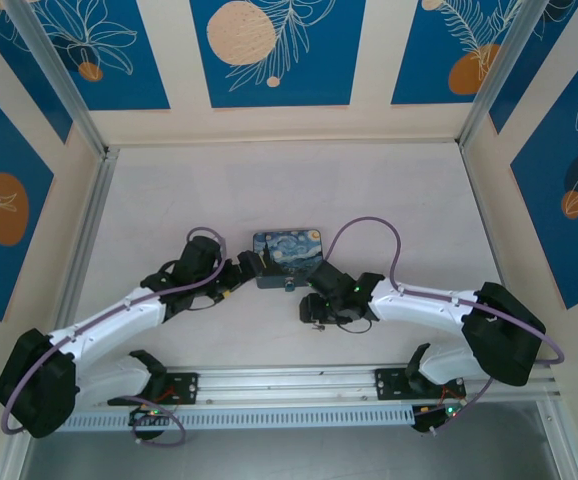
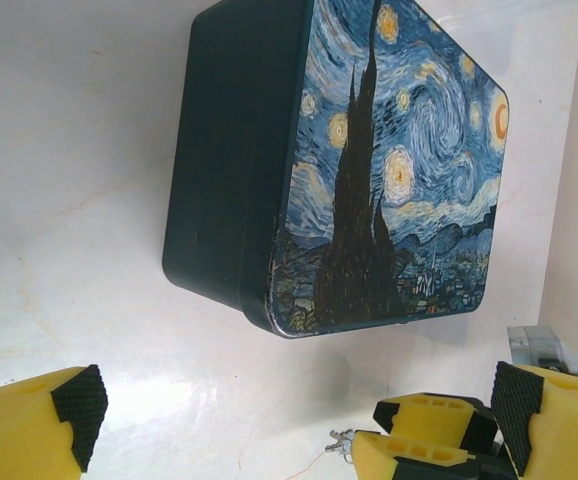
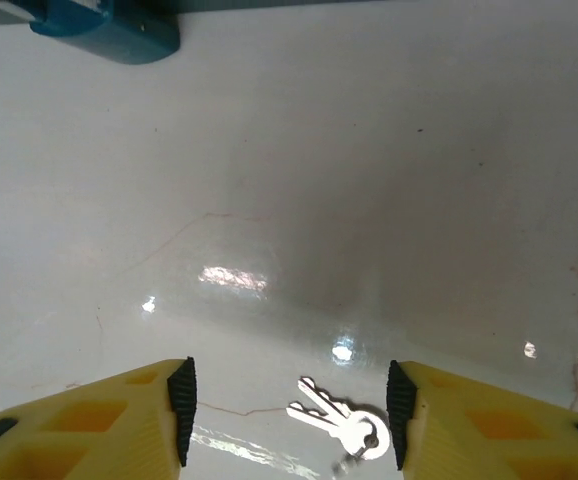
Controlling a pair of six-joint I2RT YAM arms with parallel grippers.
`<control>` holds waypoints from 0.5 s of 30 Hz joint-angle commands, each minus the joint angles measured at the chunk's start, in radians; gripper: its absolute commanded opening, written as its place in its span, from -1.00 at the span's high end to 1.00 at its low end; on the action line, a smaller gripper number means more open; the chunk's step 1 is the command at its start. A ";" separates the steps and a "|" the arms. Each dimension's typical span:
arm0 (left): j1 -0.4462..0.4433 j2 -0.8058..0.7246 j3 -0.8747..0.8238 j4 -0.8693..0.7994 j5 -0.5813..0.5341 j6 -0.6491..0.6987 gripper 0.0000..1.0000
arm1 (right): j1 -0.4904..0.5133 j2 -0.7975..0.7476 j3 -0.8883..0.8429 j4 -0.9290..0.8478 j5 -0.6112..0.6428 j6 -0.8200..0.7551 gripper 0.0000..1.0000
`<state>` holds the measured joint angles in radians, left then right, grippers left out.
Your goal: Unlock the padlock with the key
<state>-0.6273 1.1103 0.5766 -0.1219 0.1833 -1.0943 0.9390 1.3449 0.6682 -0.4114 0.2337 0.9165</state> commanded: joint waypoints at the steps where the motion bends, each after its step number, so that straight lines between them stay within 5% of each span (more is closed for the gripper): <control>1: -0.013 0.011 -0.010 0.016 0.006 0.001 -1.00 | 0.007 -0.025 0.030 -0.043 0.043 0.011 -0.13; 15: -0.013 0.051 0.011 0.015 0.011 0.023 -1.00 | 0.075 -0.033 -0.034 -0.132 0.073 0.058 -0.10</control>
<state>-0.6300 1.1461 0.5766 -0.1120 0.1829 -1.0904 0.9985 1.3125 0.6567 -0.5140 0.2825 0.9409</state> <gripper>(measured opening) 0.999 0.552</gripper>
